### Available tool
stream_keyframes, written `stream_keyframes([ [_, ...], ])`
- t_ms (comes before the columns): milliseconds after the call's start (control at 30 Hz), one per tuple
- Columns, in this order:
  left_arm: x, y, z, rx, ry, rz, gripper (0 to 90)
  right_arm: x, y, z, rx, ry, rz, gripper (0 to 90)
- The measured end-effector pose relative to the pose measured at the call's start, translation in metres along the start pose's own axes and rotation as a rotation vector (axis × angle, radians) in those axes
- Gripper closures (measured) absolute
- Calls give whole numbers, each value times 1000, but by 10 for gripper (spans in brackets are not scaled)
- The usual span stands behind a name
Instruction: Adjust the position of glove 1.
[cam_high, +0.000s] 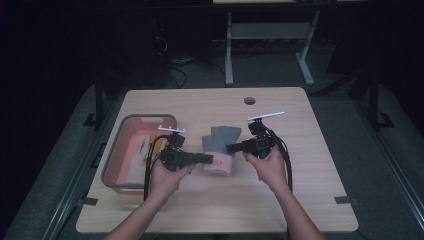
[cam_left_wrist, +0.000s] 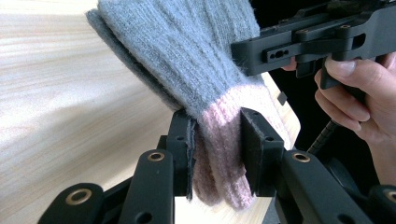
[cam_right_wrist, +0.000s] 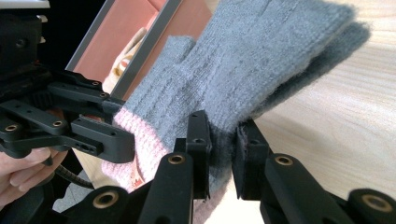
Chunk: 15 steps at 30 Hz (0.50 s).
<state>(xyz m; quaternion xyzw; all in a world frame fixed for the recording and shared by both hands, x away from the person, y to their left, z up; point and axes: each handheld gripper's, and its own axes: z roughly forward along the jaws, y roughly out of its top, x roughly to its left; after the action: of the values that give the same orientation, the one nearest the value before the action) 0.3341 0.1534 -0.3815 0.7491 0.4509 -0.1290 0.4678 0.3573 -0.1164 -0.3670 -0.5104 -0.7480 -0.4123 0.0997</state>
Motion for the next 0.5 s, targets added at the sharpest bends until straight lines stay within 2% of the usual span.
stream_keyframes([
  [267, -1, -1, -5, -6, 4, 0, 671, 6, 3, 2, 8, -14, -18, 785],
  [500, 1, 0, -16, -19, 19, -6, 671, 14, 11, 7, 23, -16, -19, 785],
])
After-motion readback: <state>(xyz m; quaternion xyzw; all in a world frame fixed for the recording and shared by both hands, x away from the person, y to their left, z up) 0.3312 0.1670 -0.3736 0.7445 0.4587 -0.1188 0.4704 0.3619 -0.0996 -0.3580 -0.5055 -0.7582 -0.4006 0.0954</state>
